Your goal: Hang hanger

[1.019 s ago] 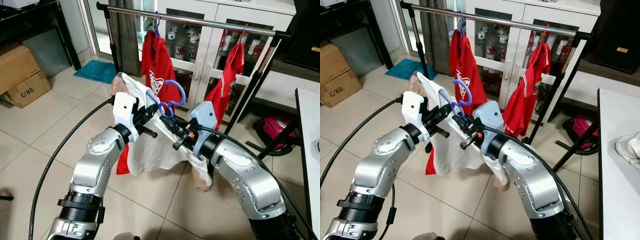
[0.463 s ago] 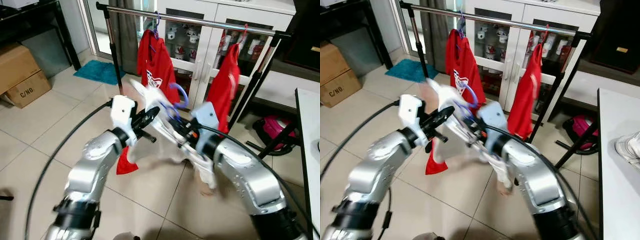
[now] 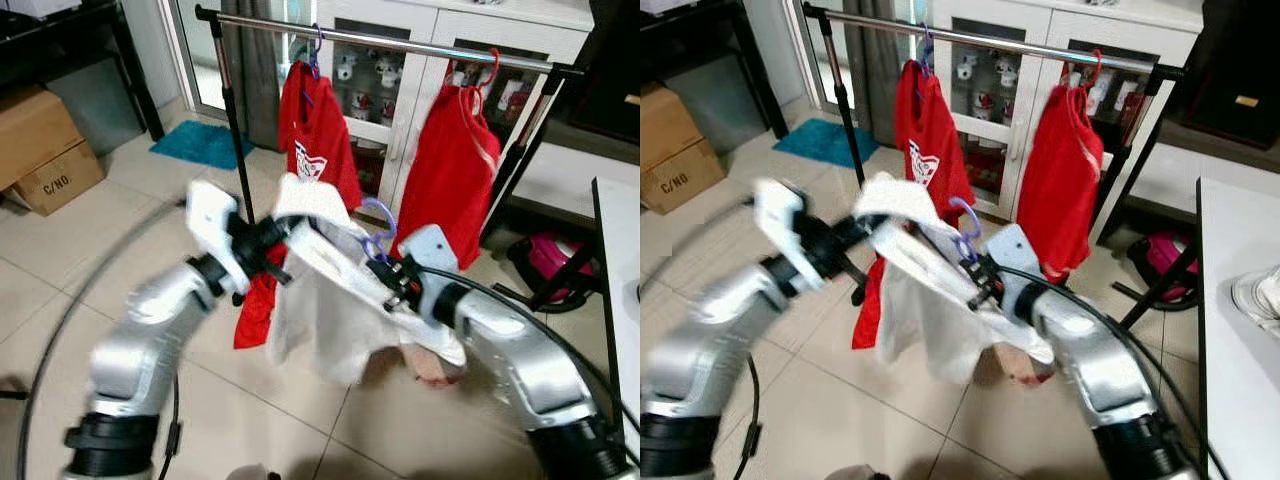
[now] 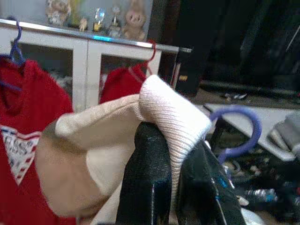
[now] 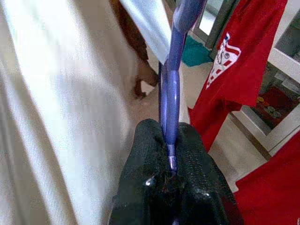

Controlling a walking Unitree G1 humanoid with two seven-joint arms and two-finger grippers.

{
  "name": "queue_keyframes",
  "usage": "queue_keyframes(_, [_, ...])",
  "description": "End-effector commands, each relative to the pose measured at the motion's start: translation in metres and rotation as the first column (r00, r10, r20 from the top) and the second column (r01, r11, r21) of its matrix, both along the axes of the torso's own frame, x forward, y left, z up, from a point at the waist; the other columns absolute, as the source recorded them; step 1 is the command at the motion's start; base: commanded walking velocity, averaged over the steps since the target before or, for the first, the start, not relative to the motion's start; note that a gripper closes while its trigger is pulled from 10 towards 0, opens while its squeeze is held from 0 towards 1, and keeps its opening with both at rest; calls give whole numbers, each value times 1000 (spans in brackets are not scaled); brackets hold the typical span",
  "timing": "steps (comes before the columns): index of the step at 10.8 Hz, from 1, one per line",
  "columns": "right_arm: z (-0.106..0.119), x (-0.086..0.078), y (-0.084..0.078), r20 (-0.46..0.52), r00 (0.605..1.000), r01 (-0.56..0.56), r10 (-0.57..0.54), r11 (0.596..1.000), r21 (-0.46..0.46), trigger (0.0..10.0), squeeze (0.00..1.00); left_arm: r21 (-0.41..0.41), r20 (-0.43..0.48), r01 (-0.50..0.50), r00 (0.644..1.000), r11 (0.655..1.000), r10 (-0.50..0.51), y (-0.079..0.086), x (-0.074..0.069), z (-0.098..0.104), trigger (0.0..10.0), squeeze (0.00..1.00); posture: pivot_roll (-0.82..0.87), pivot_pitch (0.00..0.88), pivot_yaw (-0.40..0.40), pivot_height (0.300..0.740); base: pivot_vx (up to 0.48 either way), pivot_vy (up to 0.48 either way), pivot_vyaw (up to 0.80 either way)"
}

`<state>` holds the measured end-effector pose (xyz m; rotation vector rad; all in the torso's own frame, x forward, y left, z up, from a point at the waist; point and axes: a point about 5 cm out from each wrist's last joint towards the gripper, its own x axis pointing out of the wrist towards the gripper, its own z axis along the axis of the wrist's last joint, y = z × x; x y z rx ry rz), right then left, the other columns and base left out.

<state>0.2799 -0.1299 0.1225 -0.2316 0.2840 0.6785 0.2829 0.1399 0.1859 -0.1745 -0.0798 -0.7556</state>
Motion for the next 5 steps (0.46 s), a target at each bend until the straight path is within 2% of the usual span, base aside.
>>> queue_keyframes(1, [-5, -3, -6, -15, 1000, -4, 3, 1000, -17, 0, 0, -19, 67, -41, 997, 999, 42, 10, 5, 20, 0, 0, -33, 0, 11, 740, 0, 0, 0])
queue_keyframes(2, [-2, -5, -6, -4, 999, -37, 38, 999, 11, 0, 0, 3, 83, -142, 986, 990, 142, 24, 15, 25, 0, 0, -33, 0, 12, 740, 0, 0, 0])
queue_keyframes(3, [5, -10, -7, 19, 993, -115, 114, 993, 41, 0, 0, 50, 106, -322, 943, 946, 315, 49, 29, 32, 0, 0, -32, 0, 13, 740, 0, 0, 0])
queue_keyframes(4, [9, -14, -12, 33, 986, -167, 166, 985, 38, 0, 0, 114, 161, -491, 867, 863, 472, 83, 43, 42, 0, 0, -29, 0, 13, 740, 0, 0, 0])
queue_keyframes(5, [13, -14, -15, 47, 984, -177, 174, 983, 56, 0, 0, 152, 170, -531, 845, 834, 507, 96, 47, 44, 0, 0, -29, 0, 16, 740, 0, 0, 0])
